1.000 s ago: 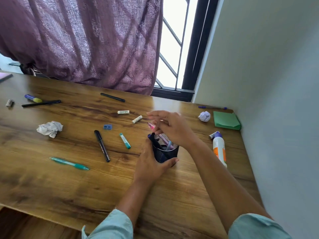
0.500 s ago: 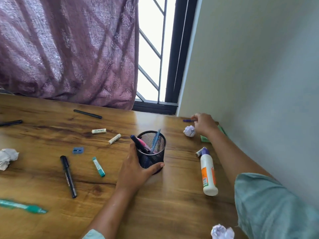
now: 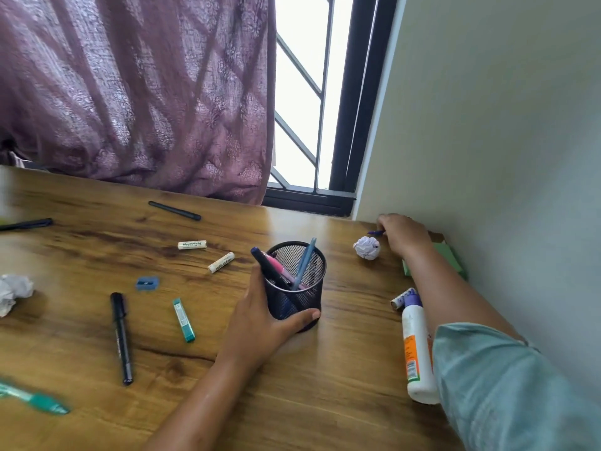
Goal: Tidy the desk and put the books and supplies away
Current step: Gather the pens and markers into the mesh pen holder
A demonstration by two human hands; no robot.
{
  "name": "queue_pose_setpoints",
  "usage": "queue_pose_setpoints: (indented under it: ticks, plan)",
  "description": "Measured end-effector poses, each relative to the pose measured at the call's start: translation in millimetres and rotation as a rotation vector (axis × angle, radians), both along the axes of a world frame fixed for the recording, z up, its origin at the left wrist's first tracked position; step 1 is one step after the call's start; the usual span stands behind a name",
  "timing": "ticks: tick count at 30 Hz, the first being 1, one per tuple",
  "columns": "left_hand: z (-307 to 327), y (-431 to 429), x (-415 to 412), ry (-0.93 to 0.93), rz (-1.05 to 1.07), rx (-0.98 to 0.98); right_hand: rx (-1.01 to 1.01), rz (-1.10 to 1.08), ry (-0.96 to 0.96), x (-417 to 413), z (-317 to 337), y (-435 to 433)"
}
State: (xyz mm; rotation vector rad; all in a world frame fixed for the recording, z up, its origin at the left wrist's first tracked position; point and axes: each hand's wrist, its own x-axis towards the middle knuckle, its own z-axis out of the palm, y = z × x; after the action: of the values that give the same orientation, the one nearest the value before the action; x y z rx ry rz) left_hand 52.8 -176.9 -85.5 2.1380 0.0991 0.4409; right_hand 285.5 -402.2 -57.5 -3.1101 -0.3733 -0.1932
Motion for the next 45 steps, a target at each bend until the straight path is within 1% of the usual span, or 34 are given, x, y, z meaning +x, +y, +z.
queue_pose_setpoints:
  ticks: [1, 2, 3, 5, 7, 8, 10, 11, 12, 15, 17, 18, 21, 23, 24, 27, 30, 34, 36, 38, 39, 40, 42, 43, 45]
  plan:
    - [0.1, -0.1, 0.0, 0.002, 0.001, 0.002, 0.008, 0.025, -0.036, 0.7, -0.5, -2.0]
    - [0.0, -0.2, -0.1, 0.001, 0.003, 0.006, 0.063, 0.045, -0.081, 1.4, 1.1, -2.8]
    - [0.1, -0.3, -0.6, -0.002, 0.006, 0.011, 0.181, 0.070, -0.136, -0.4, 6.5, -1.1]
    - [0.9, -0.8, -1.8, -0.012, 0.015, 0.015, 0.536, 0.163, -0.254, -16.7, 29.5, 12.6]
    - [4.3, -2.1, -3.7, -0.015, 0.019, 0.008, 0.878, 0.271, -0.313, -50.9, 65.1, 37.6]
    - [6.0, -2.6, -5.2, -0.019, 0.018, 0.002, 0.996, 0.310, -0.305, -71.4, 81.7, 51.7]
    - [9.9, -3.2, -9.6, -0.025, 0.020, -0.023, 1.190, 0.369, -0.207, -114.8, 106.6, 77.8]
    - [11.6, -3.5, -12.4, -0.026, 0.026, -0.039, 1.252, 0.390, -0.140, -135.0, 113.0, 87.6]
    - [12.2, -3.4, -15.2, -0.026, 0.030, -0.056, 1.267, 0.407, -0.094, -153.8, 116.1, 94.6]
    - [13.4, -2.8, -32.1, -0.015, 0.041, -0.094, 1.155, 0.456, -0.031, -200.2, 107.0, 107.4]
    - [14.0, -1.2, -48.4, -0.006, 0.047, -0.139, 1.122, 0.463, -0.005, -222.0, 97.3, 112.7]
    - [14.7, -0.9, -57.8, 0.000, 0.053, -0.157, 1.069, 0.460, 0.001, -230.5, 92.7, 115.0]
    - [17.0, 2.2, -88.9, 0.009, 0.055, -0.207, 0.779, 0.450, 0.048, -262.6, 81.8, 125.6]
    - [20.2, 5.7, -112.4, 0.025, 0.057, -0.225, 0.654, 0.439, 0.063, -288.2, 75.7, 135.5]
    - [23.0, 8.3, -124.1, 0.037, 0.053, -0.237, 0.627, 0.424, 0.073, -300.2, 74.6, 141.1]
    - [19.8, 20.9, -155.4, 0.056, 0.055, -0.318, 0.671, 0.401, 0.092, -330.4, 80.0, 160.2]
    - [19.4, 45.4, -191.9, 0.071, 0.090, -0.370, 0.849, 0.378, 0.104, -360.4, 90.4, 184.5]
    - [28.7, 107.7, -244.2, 0.072, 0.098, -0.330, 1.090, 0.257, 0.075, -399.9, 94.4, 230.6]
    - [37.4, 152.2, -270.0, 0.086, 0.122, -0.284, 1.102, 0.154, 0.154, -409.9, 84.1, 261.5]
    - [46.4, 203.2, -294.1, 0.102, 0.152, -0.249, 1.002, 0.085, 0.299, -412.1, 63.2, 296.1]
    - [49.6, 228.3, -306.1, 0.113, 0.171, -0.238, 0.928, 0.051, 0.372, -412.6, 50.2, 312.7]
    - [52.1, 252.6, -317.9, 0.124, 0.193, -0.233, 0.811, 0.022, 0.420, -414.2, 37.9, 327.5]
    - [60.2, 298.7, -339.4, 0.137, 0.220, -0.219, 0.519, 0.003, 0.446, -418.8, 20.7, 351.2]
    - [63.8, 318.4, -348.7, 0.141, 0.226, -0.211, 0.404, 0.004, 0.449, -423.0, 17.9, 360.4]
    - [67.4, 350.3, -362.1, 0.145, 0.226, -0.188, 0.288, -0.016, 0.468, -431.1, 16.8, 373.5]
